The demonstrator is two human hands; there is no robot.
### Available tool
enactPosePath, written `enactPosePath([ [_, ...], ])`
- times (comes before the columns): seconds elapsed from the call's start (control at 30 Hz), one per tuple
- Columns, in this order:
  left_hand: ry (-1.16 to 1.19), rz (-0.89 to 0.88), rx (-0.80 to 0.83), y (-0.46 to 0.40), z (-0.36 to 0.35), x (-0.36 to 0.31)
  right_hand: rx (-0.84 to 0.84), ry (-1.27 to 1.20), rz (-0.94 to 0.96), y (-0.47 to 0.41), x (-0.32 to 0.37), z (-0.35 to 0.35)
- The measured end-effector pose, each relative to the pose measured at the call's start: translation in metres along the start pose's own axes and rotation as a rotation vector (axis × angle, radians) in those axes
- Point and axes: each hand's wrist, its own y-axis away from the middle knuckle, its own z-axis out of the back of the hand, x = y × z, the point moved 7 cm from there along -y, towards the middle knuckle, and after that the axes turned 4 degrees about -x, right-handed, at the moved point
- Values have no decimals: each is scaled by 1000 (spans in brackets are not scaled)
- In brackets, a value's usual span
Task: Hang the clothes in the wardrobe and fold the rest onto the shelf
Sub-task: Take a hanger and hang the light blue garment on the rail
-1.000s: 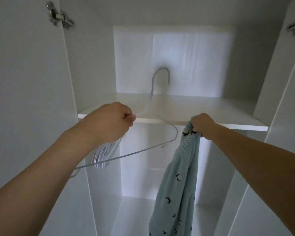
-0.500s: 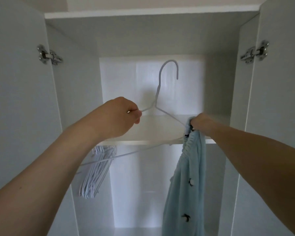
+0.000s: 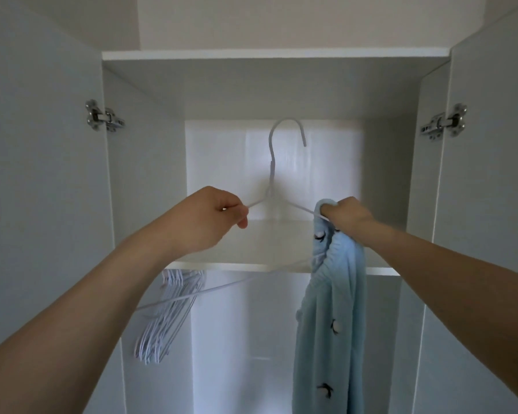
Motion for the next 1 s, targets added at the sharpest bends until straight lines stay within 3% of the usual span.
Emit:
enactPosePath([
  [0.2,129,54,-115,-9,-10,28,73,-41,176,8,21,3],
  [0.3,139,24,-122,-13,-13,29,29,-53,281,11,26,9],
  [0.63,-328,-157,-223,-31,-36,-2,-60,-91,354,16,37,17],
  [0.73,-589,-326,-580,-19,-36,-17,-141,-37,321,11,34,26],
  [0.8,-554,-468,-818,5,-46,-35,-202,-77,274,4,30,35],
  [0.83,-488,-550,-851,16,-59,-43,-232,-119,246,0,27,41],
  [0.87,-412,-624,-809,25,-75,-52,-255,-154,224,-4,25,45],
  [0.93,-171,-654,-502,26,-117,-57,-290,-189,207,-8,23,50],
  [1.0,171,-467,-100,17,-160,-46,-317,-200,204,-11,23,53],
])
